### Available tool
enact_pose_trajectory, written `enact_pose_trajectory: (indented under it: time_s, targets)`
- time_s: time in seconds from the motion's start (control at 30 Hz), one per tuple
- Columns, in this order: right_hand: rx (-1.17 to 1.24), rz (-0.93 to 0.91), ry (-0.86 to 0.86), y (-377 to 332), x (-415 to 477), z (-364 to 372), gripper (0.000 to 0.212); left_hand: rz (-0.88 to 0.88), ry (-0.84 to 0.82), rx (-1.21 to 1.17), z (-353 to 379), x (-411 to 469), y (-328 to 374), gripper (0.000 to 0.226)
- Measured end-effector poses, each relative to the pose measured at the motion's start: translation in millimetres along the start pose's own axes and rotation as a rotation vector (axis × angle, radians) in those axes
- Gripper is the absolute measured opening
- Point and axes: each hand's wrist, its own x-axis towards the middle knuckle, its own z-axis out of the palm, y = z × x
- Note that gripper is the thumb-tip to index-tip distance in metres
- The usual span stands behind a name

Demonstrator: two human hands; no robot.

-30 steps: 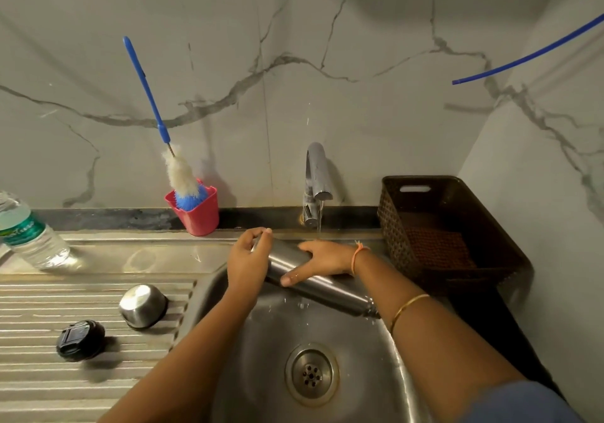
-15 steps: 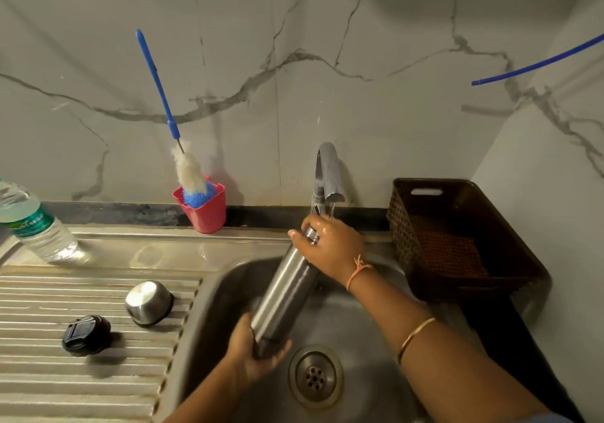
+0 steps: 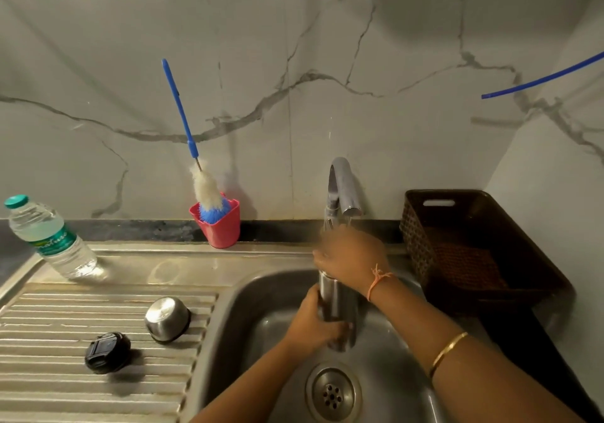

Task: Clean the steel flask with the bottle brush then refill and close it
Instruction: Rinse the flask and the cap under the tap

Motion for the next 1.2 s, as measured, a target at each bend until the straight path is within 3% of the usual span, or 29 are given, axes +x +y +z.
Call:
enact_pose_trajectory:
  time_s: [0.1, 0.17, 0.23, 0.37, 0.43, 0.5, 0.57, 0.67, 0.73, 0.8, 0.93, 1.0, 1.1, 1.2]
  targets:
    - [0.139, 0.163, 0.089, 6, 2, -3, 0.032, -0.011, 0.135, 0.071, 4, 9, 1, 0.078]
    - [0.131, 0.189, 0.016, 8, 5, -6, 0.031, 0.002, 0.199, 0.150, 3, 11, 2, 0.072]
    - [0.075, 0.167, -0.109, 7, 6, -7, 0.033, -0.014, 0.162, 0.173, 6, 10, 3, 0.068]
    - [0.150, 0.233, -0.130, 9, 11, -11, 0.028, -0.042, 0.172, 0.148, 10, 9, 10, 0.065]
    - [0.271, 0.329, -0.234, 16, 13, -13, 0.025, -0.066, 0.115, 0.180, 8, 8, 13, 0.066]
    - [0.525, 0.414, -0.193, 21, 9, -10, 0.028, -0.070, 0.074, 0.180, 3, 6, 19, 0.065]
    - [0.757, 0.441, -0.171, 22, 0, -4, 0.021, -0.087, 0.040, 0.081, 0, 7, 26, 0.072]
    - [0.963, 0.471, -0.222, 17, -19, 7, 0.052, -0.144, 0.023, -0.089, 1, 3, 36, 0.084]
    - [1.131, 0.491, -0.243, 14, -28, 9, 0.057, -0.174, -0.012, -0.203, 3, -4, 39, 0.083]
    - [1.213, 0.475, -0.293, 16, -37, 9, 0.053, -0.216, -0.020, -0.359, 7, -16, 42, 0.080]
    - [1.238, 0.404, -0.450, 20, -61, 0, 0.038, -0.415, 0.040, -0.737, 16, -34, 56, 0.048]
    - [1.320, 0.441, -0.468, 21, -69, -8, 0.039, -0.482, 0.079, -0.836, 20, -34, 61, 0.045]
    - [1.401, 0.558, -0.452, 24, -71, -18, 0.045, -0.527, 0.110, -0.879, 27, -25, 65, 0.052]
    - [1.616, 0.604, -0.400, 35, -70, -23, 0.070, -0.592, 0.179, -1.107, 28, -15, 73, 0.053]
